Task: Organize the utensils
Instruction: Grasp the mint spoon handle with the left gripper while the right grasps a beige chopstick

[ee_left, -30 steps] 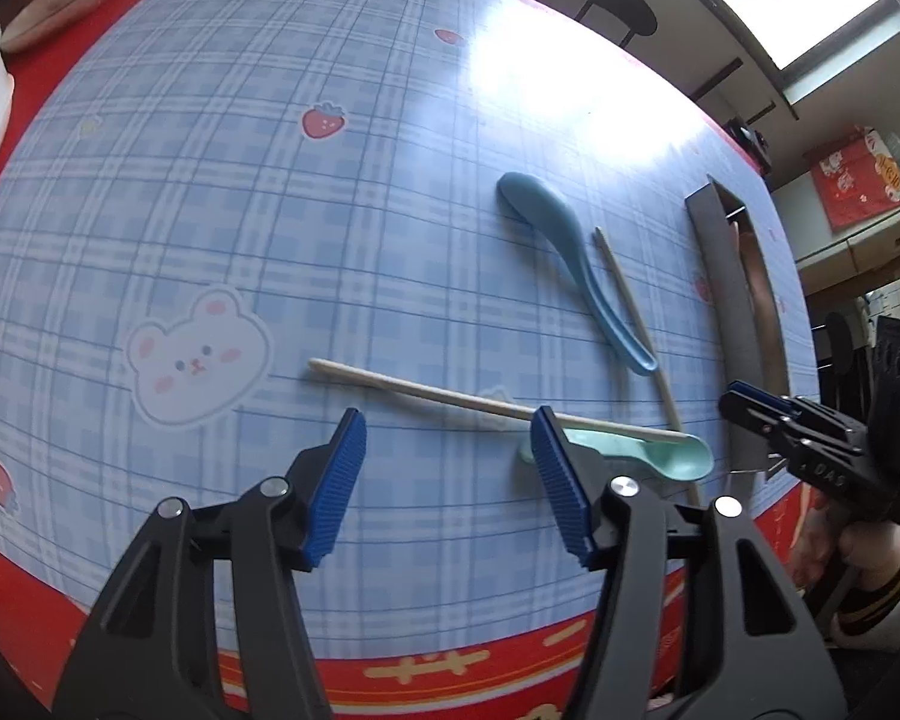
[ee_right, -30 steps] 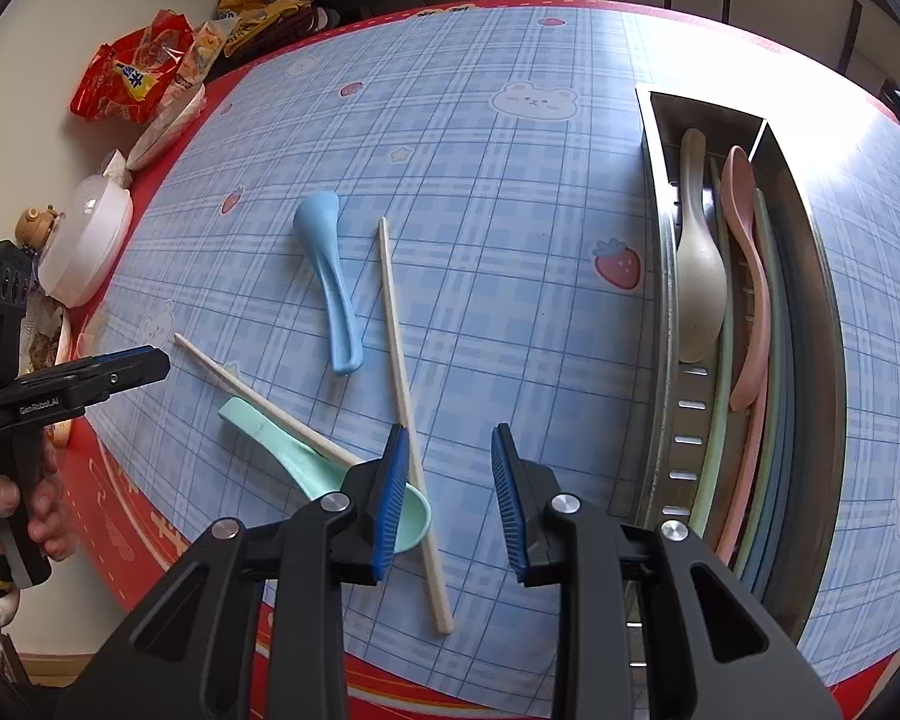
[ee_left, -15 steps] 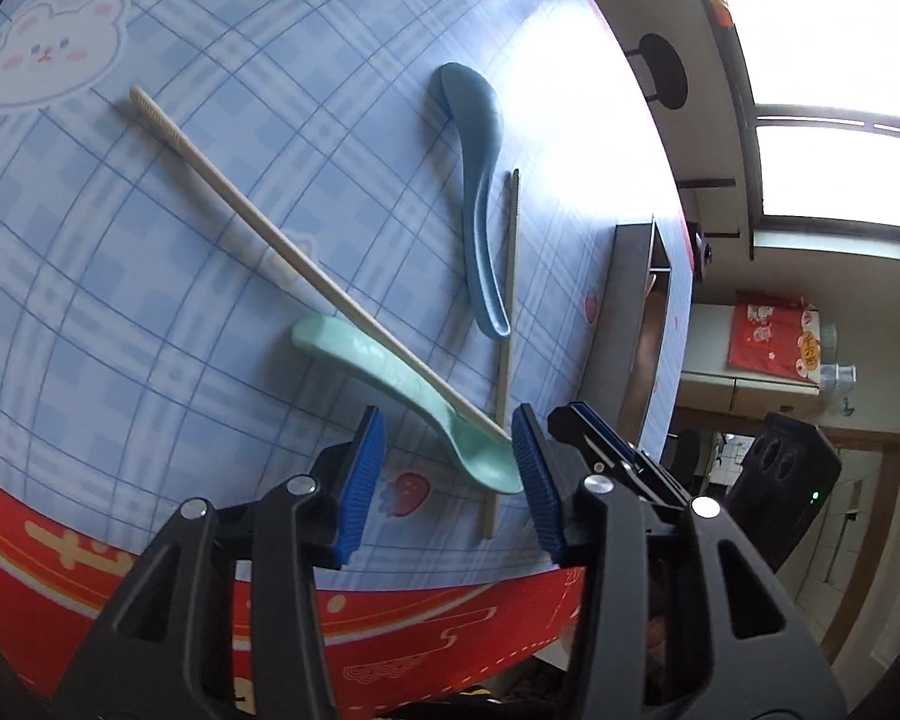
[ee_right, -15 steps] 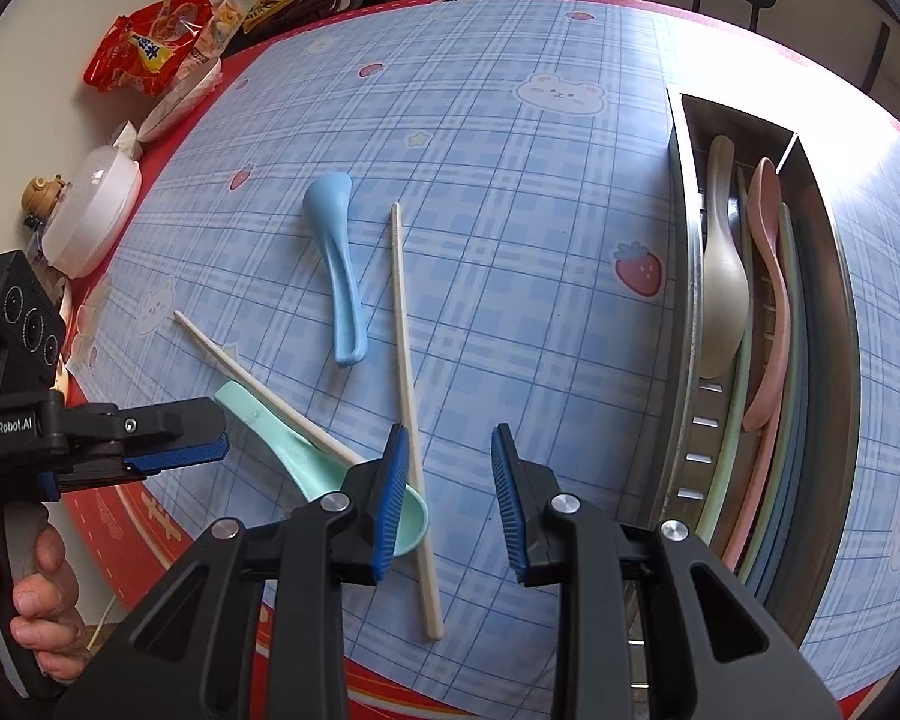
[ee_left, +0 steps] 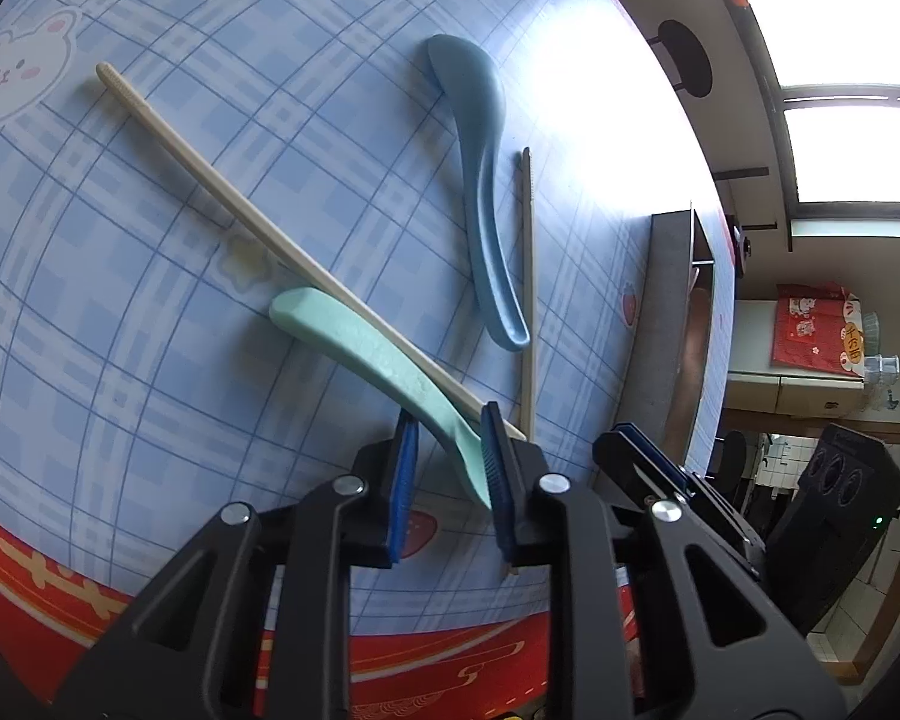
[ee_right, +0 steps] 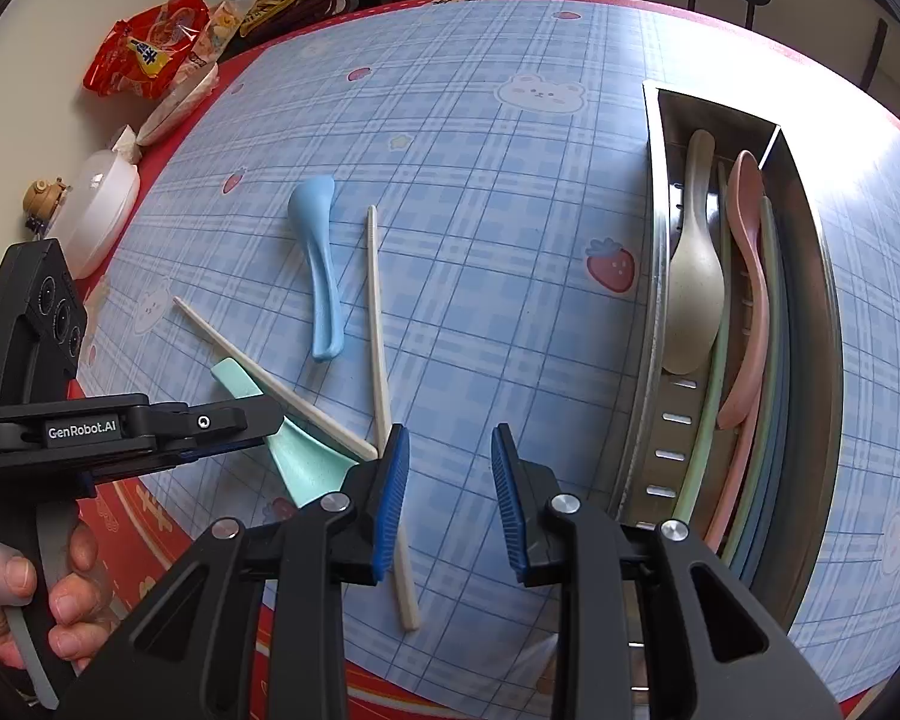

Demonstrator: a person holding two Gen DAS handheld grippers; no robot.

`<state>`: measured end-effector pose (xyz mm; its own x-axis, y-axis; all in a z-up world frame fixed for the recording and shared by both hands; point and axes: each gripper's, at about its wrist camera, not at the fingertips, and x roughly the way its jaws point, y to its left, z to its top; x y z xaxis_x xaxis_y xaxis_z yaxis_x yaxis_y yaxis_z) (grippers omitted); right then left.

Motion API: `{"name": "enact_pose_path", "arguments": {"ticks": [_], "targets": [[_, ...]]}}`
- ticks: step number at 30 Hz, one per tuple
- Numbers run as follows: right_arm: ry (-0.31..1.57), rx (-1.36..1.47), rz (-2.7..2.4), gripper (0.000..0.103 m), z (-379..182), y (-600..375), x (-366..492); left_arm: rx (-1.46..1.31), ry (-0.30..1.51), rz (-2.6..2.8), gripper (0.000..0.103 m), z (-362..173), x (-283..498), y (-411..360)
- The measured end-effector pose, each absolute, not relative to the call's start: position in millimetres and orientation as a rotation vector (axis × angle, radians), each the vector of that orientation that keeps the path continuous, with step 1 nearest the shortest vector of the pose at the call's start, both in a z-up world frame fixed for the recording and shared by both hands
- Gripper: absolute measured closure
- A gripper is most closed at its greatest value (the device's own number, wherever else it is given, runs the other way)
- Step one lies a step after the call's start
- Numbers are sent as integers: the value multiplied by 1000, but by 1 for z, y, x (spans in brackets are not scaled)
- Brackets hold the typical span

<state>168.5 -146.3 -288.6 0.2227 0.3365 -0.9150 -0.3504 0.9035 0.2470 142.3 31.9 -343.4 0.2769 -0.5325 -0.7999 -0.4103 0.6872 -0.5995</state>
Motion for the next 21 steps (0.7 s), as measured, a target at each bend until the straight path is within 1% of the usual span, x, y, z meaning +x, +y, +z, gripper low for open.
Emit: {"name": "enact_pose_path", "arguments": {"ticks": [1, 7, 16, 21], "targets": [[1263, -11, 475, 75, -290, -147, 169, -860, 1343, -100, 86, -345, 143, 31], [1280, -28, 486, 75, -297, -139, 172, -742, 1311, -157, 89, -339, 147, 32], [1278, -150, 522, 75, -307, -110, 173, -386, 1349, -186, 89, -325, 141, 48], [1263, -184, 510, 75, -308, -102, 176, -319, 1362, -182, 90, -327, 137, 65]]}}
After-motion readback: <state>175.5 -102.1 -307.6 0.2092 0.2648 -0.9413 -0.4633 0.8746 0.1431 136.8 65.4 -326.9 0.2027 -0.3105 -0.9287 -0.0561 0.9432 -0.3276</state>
